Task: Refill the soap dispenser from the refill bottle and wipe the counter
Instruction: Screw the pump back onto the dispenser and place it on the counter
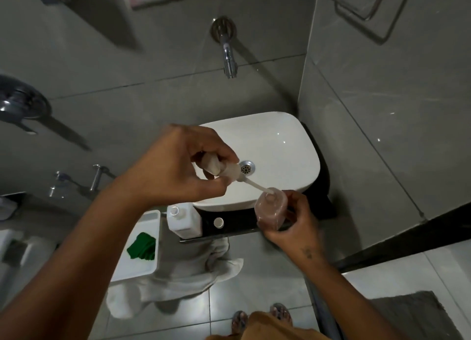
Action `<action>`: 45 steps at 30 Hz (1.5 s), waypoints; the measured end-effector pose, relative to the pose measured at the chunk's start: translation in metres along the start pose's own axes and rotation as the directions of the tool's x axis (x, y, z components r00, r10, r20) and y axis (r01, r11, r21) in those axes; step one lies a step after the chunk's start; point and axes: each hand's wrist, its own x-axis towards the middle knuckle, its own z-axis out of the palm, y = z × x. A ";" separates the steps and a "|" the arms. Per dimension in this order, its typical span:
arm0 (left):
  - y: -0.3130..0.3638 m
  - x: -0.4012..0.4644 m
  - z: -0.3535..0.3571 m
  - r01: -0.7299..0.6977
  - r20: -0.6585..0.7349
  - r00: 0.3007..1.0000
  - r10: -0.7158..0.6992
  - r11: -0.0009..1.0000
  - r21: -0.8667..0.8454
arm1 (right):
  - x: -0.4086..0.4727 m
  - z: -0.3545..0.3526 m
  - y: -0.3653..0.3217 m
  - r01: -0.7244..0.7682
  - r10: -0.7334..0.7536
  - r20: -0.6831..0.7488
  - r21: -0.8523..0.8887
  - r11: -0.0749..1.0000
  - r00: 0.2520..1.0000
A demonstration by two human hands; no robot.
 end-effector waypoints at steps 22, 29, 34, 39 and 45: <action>-0.017 0.009 0.068 0.025 0.285 0.955 -0.076 0.984 0.179 | -0.016 0.015 -0.030 0.017 -0.015 0.047 -0.032 0.999 0.999; -0.028 -0.020 0.108 0.247 -0.122 0.940 -0.318 0.883 -0.399 | -0.011 0.012 -0.039 0.008 -0.008 0.012 0.013 1.000 1.000; -0.024 -0.023 0.124 0.190 -0.208 0.908 -0.363 0.800 -0.569 | -0.009 0.012 -0.039 -0.013 0.012 0.010 0.048 0.999 1.000; -0.020 -0.024 0.131 0.255 -0.244 0.838 -0.487 0.747 -0.614 | -0.009 0.012 -0.041 -0.012 0.011 0.025 0.021 1.000 1.000; -0.023 -0.026 0.129 0.264 -0.210 0.843 -0.496 0.720 -0.642 | -0.010 0.010 -0.041 -0.007 0.007 0.019 0.014 1.000 1.000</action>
